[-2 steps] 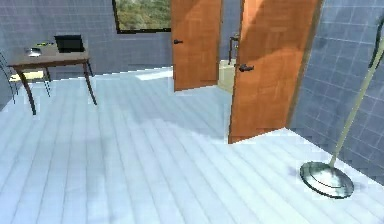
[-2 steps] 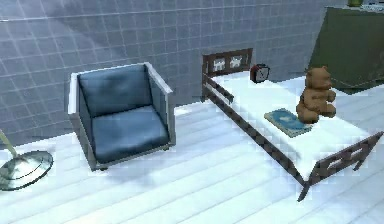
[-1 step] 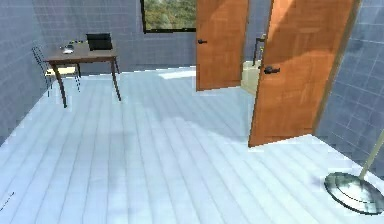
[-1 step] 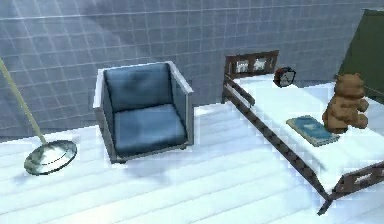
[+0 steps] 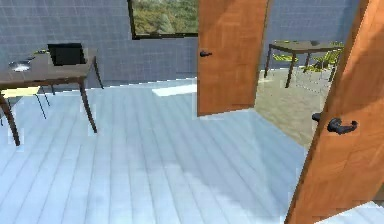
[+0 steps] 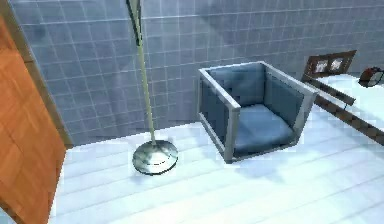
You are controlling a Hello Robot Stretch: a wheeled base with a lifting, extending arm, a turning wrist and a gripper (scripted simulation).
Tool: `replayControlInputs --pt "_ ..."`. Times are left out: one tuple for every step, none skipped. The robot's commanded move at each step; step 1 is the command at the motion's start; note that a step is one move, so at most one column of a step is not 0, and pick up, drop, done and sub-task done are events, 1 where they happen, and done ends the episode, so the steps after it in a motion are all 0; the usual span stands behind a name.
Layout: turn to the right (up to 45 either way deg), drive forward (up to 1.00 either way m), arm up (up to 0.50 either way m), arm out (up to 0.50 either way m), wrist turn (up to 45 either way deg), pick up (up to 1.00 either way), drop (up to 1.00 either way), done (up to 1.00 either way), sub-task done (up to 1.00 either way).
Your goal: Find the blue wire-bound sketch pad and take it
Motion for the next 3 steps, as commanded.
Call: replayControlInputs --pt "0.0 1.0 0.0 0.0 0.0 0.0 0.0 0.0 0.0" --pt "-6.0 0.0 0.0 0.0 0.0 0.0 0.0 0.0 0.0" --pt "0.0 0.15 0.0 0.0 0.0 0.0 0.0 0.0 0.0"
